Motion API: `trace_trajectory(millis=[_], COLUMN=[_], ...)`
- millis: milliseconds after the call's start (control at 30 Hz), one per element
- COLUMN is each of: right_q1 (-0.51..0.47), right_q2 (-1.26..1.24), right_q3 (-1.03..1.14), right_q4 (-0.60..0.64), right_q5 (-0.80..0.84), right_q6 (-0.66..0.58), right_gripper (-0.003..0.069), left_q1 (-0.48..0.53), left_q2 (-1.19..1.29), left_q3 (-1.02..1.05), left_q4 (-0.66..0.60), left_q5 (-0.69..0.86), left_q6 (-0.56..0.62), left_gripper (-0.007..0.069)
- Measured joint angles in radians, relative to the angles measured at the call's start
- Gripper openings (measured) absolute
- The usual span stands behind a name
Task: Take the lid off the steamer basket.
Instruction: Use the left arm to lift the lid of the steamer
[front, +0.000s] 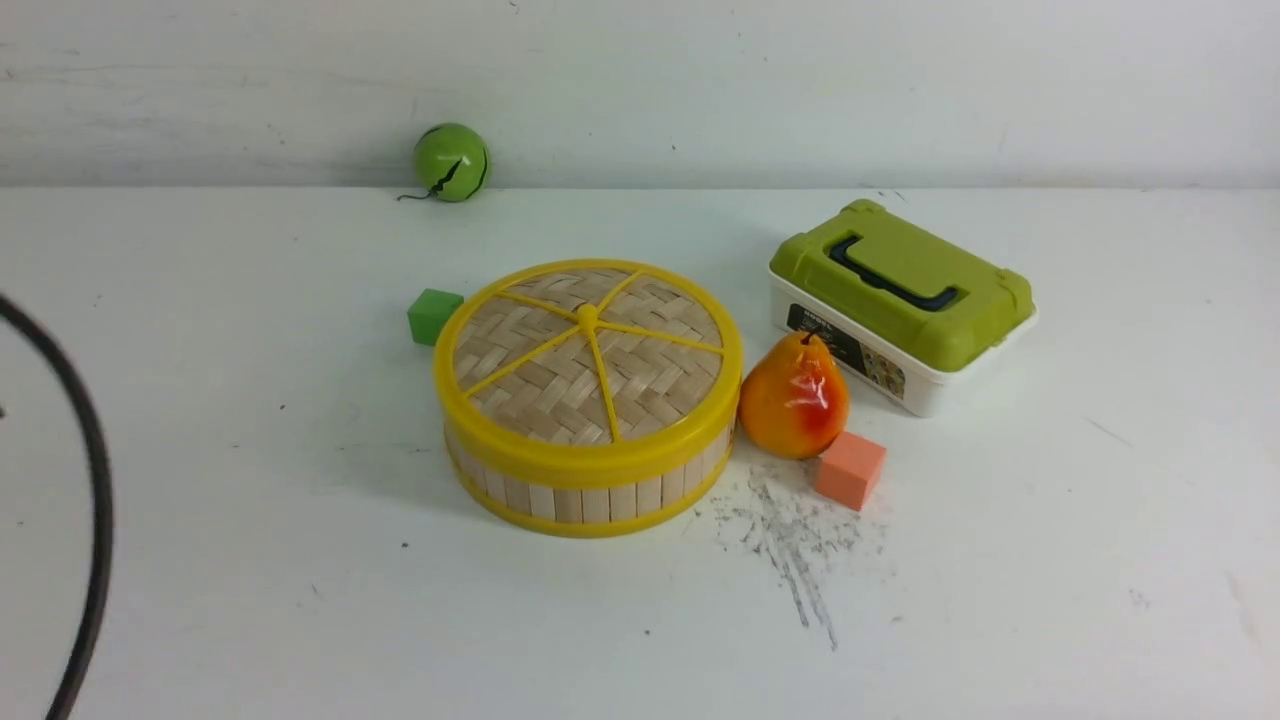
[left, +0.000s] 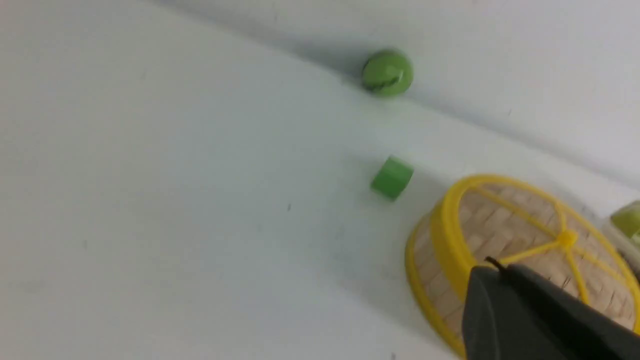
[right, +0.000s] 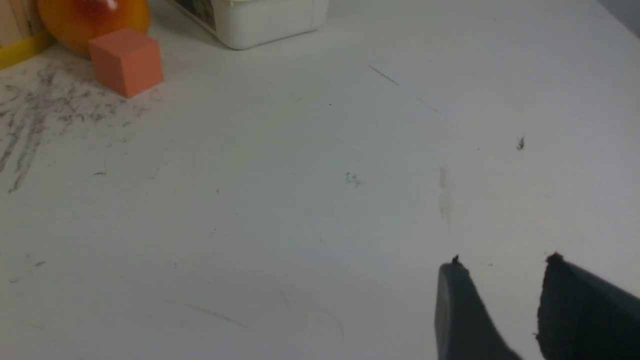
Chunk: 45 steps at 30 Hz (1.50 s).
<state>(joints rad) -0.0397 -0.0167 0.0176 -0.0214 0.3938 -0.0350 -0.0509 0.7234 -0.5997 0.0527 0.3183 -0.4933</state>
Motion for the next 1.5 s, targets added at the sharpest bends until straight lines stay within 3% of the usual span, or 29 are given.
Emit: trace_trajectory(millis=[200, 267, 300, 400, 433, 600, 667, 733, 867, 967, 1000, 1033, 1167, 1300, 1500], right_q1=[0.000, 0.000, 0.000, 0.000, 0.000, 0.000, 0.000, 0.000, 0.000, 0.000, 0.000, 0.000, 0.000, 0.000, 0.000], right_q2=[0.000, 0.000, 0.000, 0.000, 0.000, 0.000, 0.000, 0.000, 0.000, 0.000, 0.000, 0.000, 0.000, 0.000, 0.000], right_q3=[0.000, 0.000, 0.000, 0.000, 0.000, 0.000, 0.000, 0.000, 0.000, 0.000, 0.000, 0.000, 0.000, 0.000, 0.000], right_q4=[0.000, 0.000, 0.000, 0.000, 0.000, 0.000, 0.000, 0.000, 0.000, 0.000, 0.000, 0.000, 0.000, 0.000, 0.000], right_q5=[0.000, 0.000, 0.000, 0.000, 0.000, 0.000, 0.000, 0.000, 0.000, 0.000, 0.000, 0.000, 0.000, 0.000, 0.000], right_q6=[0.000, 0.000, 0.000, 0.000, 0.000, 0.000, 0.000, 0.000, 0.000, 0.000, 0.000, 0.000, 0.000, 0.000, 0.000], right_gripper=[0.0240, 0.0240, 0.0240, 0.0240, 0.0240, 0.0240, 0.0240, 0.0240, 0.0240, 0.0240, 0.0240, 0.0240, 0.0240, 0.0240, 0.0240], left_q1=[0.000, 0.000, 0.000, 0.000, 0.000, -0.003, -0.012, -0.060, -0.167, -0.274, -0.280, -0.322, -0.406, -0.429, -0.429], left_q2=[0.215, 0.323, 0.337, 0.418, 0.476, 0.631, 0.662, 0.745, 0.849, 0.939, 0.945, 0.985, 1.100, 1.193, 1.295], left_q3=[-0.144, -0.216, -0.225, -0.273, -0.299, -0.408, -0.452, -0.570, -0.767, -0.949, -0.960, -1.033, -1.207, -1.301, -1.336], left_q4=[-0.195, -0.391, -0.406, -0.613, -0.758, -1.048, -1.068, -1.029, -0.809, -0.528, -0.528, -0.402, -0.155, -0.038, 0.043], left_q5=[0.253, 0.352, 0.358, 0.425, 0.466, 0.563, 0.575, 0.577, 0.582, 0.597, 0.598, 0.604, 0.609, 0.610, 0.568], left_q6=[0.178, 0.374, 0.389, 0.585, 0.718, 0.946, 0.967, 0.953, 0.802, 0.606, 0.596, 0.531, 0.418, 0.360, 0.327], left_gripper=[-0.0013, -0.0013, -0.0013, -0.0013, -0.0013, -0.0013, -0.0013, -0.0013, -0.0013, -0.0013, -0.0013, -0.0013, -0.0008, 0.0048, 0.0223])
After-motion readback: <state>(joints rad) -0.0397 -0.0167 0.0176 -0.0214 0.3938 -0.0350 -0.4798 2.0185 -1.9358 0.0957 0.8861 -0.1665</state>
